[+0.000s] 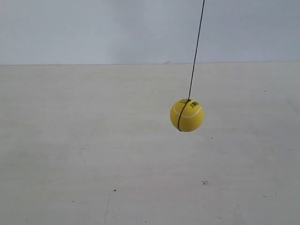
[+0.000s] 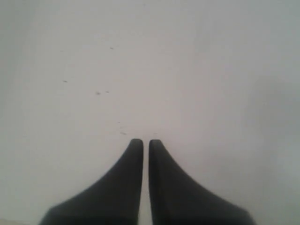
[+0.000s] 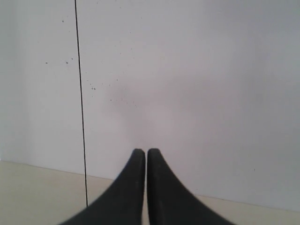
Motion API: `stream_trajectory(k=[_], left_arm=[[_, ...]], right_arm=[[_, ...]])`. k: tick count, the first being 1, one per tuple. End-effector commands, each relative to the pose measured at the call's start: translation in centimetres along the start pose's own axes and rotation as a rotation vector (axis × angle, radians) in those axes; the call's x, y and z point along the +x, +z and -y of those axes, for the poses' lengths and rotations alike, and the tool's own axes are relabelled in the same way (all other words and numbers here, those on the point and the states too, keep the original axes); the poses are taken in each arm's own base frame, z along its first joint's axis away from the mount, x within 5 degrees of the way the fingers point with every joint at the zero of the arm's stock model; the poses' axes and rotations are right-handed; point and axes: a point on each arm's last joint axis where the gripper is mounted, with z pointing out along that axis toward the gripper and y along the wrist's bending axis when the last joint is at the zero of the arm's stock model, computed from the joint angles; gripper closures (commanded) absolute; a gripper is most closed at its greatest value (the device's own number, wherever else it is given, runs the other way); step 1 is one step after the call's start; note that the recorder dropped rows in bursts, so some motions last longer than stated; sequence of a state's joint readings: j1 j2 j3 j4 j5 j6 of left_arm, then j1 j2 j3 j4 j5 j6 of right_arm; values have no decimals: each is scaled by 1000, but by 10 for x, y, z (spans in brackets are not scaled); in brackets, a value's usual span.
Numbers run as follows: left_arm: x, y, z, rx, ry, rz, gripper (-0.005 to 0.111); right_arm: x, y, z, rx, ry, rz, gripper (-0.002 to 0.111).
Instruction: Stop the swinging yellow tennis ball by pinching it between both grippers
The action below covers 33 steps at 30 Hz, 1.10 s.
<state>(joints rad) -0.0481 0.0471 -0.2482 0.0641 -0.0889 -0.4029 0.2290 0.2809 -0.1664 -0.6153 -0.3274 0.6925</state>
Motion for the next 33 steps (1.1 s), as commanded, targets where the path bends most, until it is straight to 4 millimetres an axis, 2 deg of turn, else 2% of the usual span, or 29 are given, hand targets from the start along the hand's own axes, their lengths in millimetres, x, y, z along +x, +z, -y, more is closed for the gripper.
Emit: stream_trajectory(k=[1,5,8,19,23,25,33], left_arm=[[6,-8,-6,-119,79,-42,102],[16,-9,-9,-153,264,-167,102],[26,-11,-12,-152,340,-265,102],[74,-18,-33,-190,408,-415,102],[91,-21,-41,-209,396,-411,102],[88,-20,-40,-206,384,-370,102],[94,-23,-42,-219,395,-446,102]], right_arm=[[1,-1,0,1,8,0,108],[1,-1,0,1,8,2,108],[1,-1,0,1,8,2,108],[1,-1,0,1,8,2,108],[1,-1,0,1,8,2,108],[1,-1,0,1,8,2,108],[1,-1,0,1,8,2,108]])
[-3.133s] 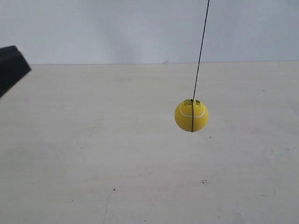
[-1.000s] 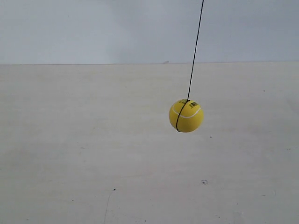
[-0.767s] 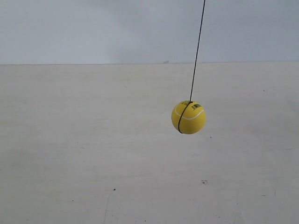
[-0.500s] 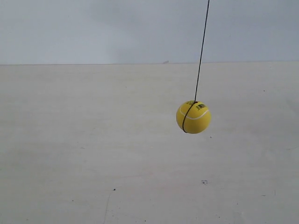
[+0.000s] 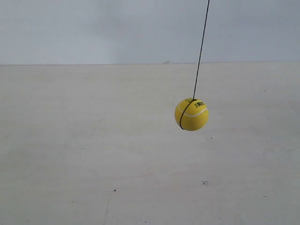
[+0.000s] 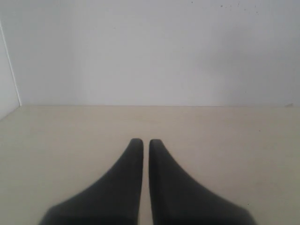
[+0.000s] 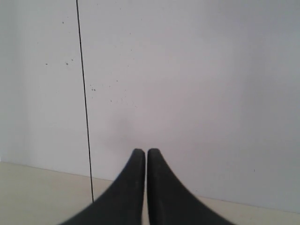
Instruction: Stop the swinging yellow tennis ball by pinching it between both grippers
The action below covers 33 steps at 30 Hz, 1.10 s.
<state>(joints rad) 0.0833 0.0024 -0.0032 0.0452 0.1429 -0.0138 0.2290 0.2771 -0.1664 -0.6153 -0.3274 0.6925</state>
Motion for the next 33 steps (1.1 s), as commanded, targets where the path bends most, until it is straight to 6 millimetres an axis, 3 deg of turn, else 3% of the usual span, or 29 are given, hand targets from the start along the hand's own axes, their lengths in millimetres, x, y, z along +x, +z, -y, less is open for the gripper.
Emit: stream_trajectory(k=[1,4,33], left_arm=[[8,0,0,-5,39,-83,102],[15,-1,-1,1,113,-159,102],[14,-1,0,2,105,-150,102]], right_arm=[[2,-1,0,2,9,-2,108],[2,-1,0,2,9,-2,108],[4,-1,2,22,-32,-27,108]])
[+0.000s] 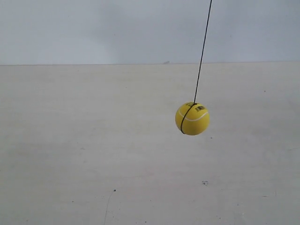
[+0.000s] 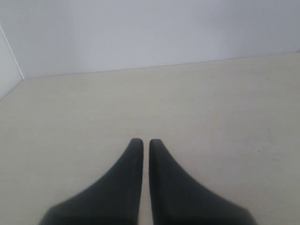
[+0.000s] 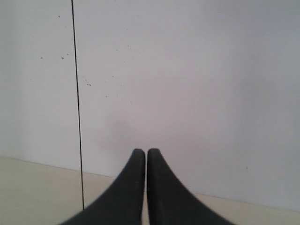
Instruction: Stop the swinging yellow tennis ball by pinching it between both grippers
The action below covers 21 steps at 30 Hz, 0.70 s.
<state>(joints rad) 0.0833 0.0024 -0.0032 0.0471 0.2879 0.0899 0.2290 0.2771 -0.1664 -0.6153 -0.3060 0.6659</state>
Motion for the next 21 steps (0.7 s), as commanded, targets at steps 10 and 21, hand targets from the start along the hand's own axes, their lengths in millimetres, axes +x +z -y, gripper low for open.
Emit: stream_trajectory(k=[10,21], left_arm=[[1,0,0,-3,0,-6,102],[1,0,0,-3,0,-6,102]], right_arm=[[-37,-35,9,130,112,435,108],[-34,-46,14,362,-46,418,108]])
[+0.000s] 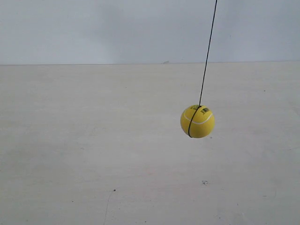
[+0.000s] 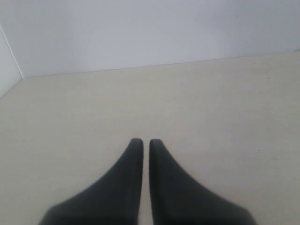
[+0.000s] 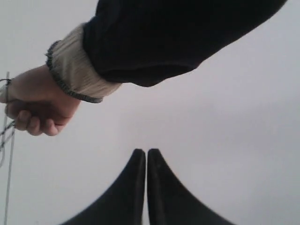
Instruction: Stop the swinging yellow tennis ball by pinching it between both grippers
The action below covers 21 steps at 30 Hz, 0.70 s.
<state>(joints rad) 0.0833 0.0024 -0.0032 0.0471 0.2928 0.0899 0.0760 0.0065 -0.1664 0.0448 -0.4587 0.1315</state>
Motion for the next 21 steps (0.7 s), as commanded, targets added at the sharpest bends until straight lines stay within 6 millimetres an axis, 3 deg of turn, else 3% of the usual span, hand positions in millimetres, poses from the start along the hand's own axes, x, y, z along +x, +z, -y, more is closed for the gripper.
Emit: stream_trajectory(k=[1,8,12,21], left_arm=[[1,0,0,-3,0,-1,102],[1,0,0,-3,0,-1,102],[1,0,0,-3,0,-1,102],[1,0,0,-3,0,-1,102]], right_arm=[[12,-2,5,98,-91,-114,108],[55,-19,16,175,-207,-541,108],[90,-39,23,190,-193,-645,108],[107,-57,28,231,-219,-930,108]])
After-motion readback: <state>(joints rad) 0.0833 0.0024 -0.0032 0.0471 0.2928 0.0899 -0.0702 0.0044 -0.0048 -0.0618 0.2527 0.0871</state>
